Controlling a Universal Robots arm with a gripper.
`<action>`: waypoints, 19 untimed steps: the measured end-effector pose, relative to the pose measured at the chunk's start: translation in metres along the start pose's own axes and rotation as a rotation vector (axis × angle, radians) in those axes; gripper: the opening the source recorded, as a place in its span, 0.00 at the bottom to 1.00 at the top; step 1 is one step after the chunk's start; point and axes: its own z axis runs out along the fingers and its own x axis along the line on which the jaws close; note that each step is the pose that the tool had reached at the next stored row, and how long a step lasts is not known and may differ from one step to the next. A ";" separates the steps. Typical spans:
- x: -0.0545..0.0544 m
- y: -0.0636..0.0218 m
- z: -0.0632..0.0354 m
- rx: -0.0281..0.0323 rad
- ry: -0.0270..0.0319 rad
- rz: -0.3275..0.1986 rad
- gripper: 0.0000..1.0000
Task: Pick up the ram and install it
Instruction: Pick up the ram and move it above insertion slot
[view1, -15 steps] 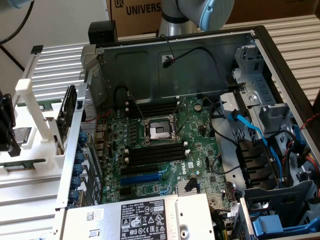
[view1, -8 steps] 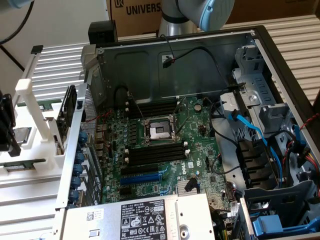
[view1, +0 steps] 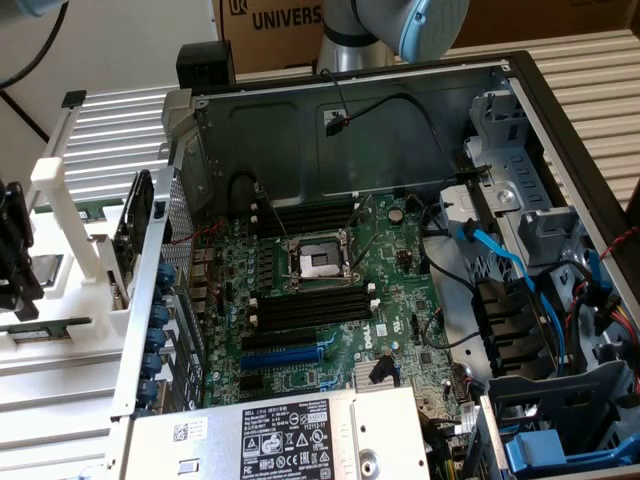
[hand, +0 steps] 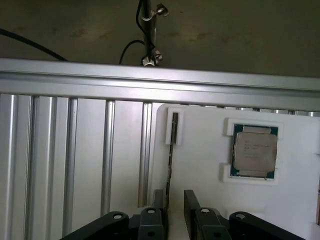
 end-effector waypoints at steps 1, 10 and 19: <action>0.000 0.0000 0.0001 -0.0001 0.0001 0.000 0.31; 0.000 -0.0001 0.0061 0.0014 0.0257 0.000 0.31; 0.001 -0.0028 0.0170 0.0035 0.0299 0.000 0.31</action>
